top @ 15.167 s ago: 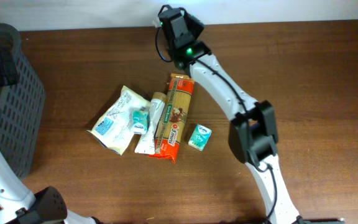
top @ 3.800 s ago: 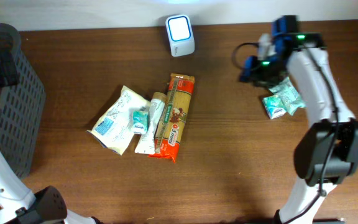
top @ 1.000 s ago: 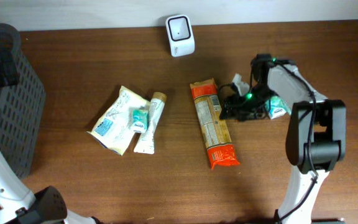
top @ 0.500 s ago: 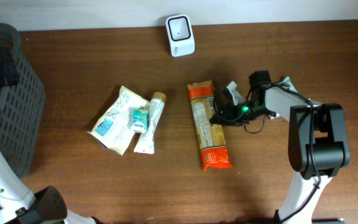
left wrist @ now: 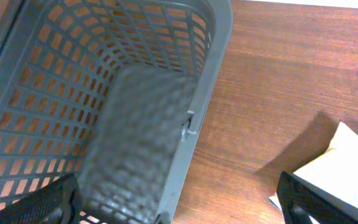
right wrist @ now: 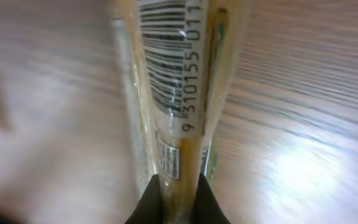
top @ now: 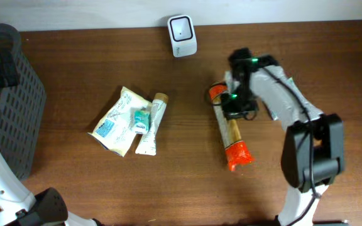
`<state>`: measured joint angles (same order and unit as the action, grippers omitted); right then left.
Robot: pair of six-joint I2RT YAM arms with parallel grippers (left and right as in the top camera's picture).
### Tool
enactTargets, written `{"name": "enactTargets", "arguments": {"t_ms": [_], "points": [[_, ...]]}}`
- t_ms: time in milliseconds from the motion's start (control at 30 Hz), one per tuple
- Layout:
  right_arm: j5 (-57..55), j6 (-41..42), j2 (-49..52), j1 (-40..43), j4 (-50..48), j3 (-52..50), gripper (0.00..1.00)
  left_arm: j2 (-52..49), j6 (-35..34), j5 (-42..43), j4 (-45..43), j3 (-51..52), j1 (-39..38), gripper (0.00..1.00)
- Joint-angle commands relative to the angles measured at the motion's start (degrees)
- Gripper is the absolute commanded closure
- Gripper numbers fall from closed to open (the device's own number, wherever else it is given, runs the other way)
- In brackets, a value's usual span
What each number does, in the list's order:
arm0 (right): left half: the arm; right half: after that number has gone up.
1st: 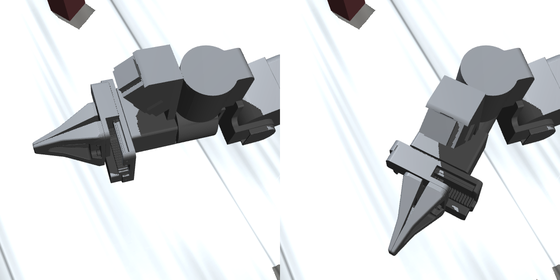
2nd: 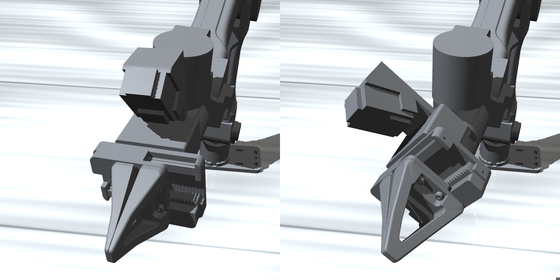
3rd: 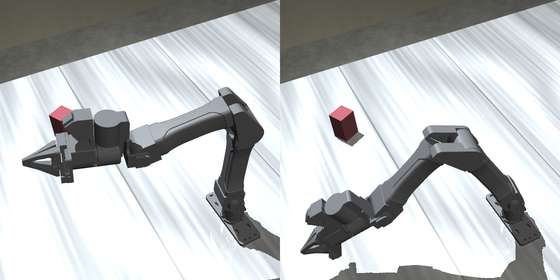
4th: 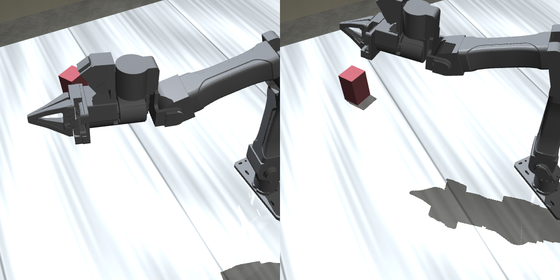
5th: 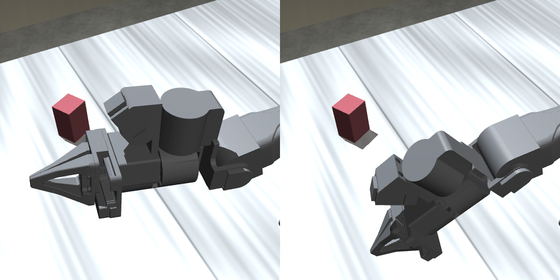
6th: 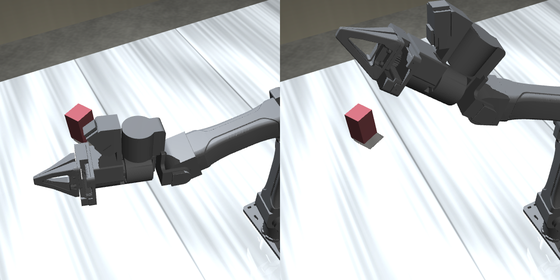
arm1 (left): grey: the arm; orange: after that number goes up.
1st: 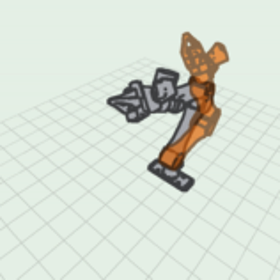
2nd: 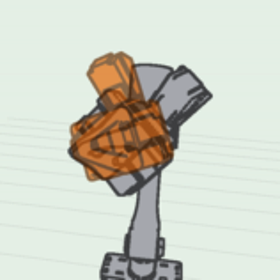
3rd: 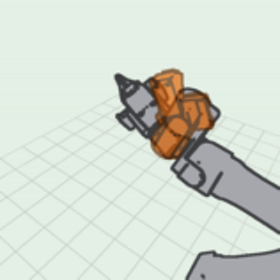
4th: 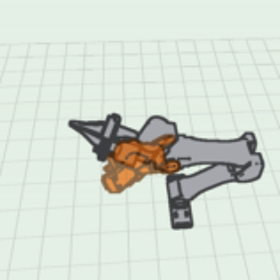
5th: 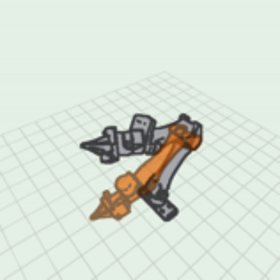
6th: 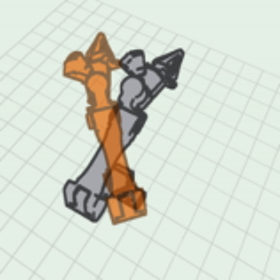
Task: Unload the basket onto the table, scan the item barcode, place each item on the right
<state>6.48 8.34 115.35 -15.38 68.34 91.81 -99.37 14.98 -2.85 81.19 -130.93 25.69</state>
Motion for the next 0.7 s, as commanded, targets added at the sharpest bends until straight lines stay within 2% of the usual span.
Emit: {"name": "enactTargets", "arguments": {"t_ms": [0,67,133,167,233,400,467,533,633,667], "points": [[-25.07,11.78,-0.57,-10.75,1.07,1.51,0.96,-0.02,-0.79,0.24,-0.07,-0.11,0.35,0.01],[-25.99,11.89,1.62,-15.76,0.33,1.51,0.95,-0.02,-0.79,0.26,-0.07,-0.11,0.37,0.01],[-24.55,11.43,3.15,-19.32,-0.74,1.51,0.59,-0.02,-0.79,0.24,-0.07,-0.11,0.35,0.01],[-23.8,11.43,3.17,-20.85,-1.53,1.51,0.45,-0.02,-0.79,0.26,-0.07,-0.11,0.37,0.01],[-23.52,11.47,3.15,-21.62,-2.27,1.53,0.32,-0.02,-0.79,0.24,-0.07,-0.11,0.37,0.01],[-20.65,11.43,2.97,-17.75,-1.42,1.68,0.25,-0.02,-0.79,0.26,-0.07,-0.11,0.37,0.01],[-12.81,7.48,2.97,-12.76,-1.53,1.75,0.23,-0.02,-0.79,0.24,-0.07,-0.11,0.35,0.01],[0.04,0.42,2.25,-7.65,-1.99,2.03,0.23,-0.02,-0.79,0.24,-0.07,-0.11,0.37,0.01],[12.9,-7.48,-2.99,-3.96,-1.46,3.39,0.23,-0.02,-0.79,0.26,-0.07,-0.11,0.35,0.01],[13.92,-7.76,-4.96,-3.63,-1.38,3.41,0.22,-0.02,-0.79,0.24,-0.07,-0.11,0.37,0.01]]}}
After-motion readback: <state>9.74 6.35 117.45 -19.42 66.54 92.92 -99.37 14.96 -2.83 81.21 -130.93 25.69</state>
